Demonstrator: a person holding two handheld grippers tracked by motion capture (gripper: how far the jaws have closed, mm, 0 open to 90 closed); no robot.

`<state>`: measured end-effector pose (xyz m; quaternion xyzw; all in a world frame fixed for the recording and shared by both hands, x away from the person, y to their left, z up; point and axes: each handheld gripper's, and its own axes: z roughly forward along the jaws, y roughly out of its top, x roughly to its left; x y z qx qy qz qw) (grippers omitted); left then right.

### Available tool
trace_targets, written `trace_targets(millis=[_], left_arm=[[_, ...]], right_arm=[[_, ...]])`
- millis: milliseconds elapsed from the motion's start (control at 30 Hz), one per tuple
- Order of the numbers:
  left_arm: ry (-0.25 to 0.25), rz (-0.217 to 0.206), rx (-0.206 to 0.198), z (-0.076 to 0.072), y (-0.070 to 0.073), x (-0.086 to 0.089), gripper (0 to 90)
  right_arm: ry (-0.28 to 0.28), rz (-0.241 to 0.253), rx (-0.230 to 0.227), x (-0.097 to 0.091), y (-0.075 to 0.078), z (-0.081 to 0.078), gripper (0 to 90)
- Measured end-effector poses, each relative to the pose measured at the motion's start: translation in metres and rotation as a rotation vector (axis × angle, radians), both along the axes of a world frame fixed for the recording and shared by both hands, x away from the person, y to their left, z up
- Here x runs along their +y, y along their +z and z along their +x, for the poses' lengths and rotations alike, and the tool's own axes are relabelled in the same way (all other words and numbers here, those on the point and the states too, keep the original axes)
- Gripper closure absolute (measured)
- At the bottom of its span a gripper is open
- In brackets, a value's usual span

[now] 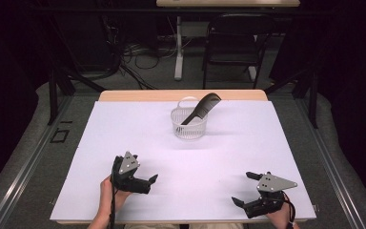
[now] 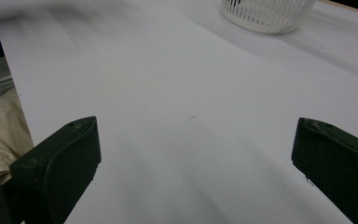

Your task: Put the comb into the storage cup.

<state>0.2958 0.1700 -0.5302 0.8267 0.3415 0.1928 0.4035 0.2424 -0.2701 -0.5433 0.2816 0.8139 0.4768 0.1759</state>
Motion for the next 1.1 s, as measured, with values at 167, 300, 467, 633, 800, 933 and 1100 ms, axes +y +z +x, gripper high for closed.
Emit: trace_targets(millis=[167,300,467,633,800,933,1100], left_arm=[[0.003,0.006,0.010,-0.006,-0.004,0.005,0.0],[0.005,0.019,0.011,-0.012,-0.006,0.008,0.0],[0.010,0.023,0.015,-0.018,-0.010,0.014,0.0],[0.010,0.029,0.024,-0.023,-0.013,0.018,0.0],[0.005,0.030,0.018,-0.028,-0.014,0.019,0.0],[0.008,0.037,0.015,-0.031,-0.014,0.020,0.0],[0.008,0.032,0.024,-0.033,-0.016,0.022,0.0]], right_arm=[[0.001,-0.004,0.006,0.000,0.000,0.001,1.0],[0.002,-0.001,0.003,0.000,0.000,0.001,1.0],[0.000,-0.001,0.005,0.000,-0.001,0.001,1.0],[-0.002,-0.002,0.003,0.000,0.000,0.001,1.0],[0.000,0.002,0.000,0.000,0.000,0.000,1.0],[-0.002,0.000,0.003,0.000,0.000,0.000,1.0],[-0.004,0.002,0.001,-0.001,0.000,0.000,1.0]])
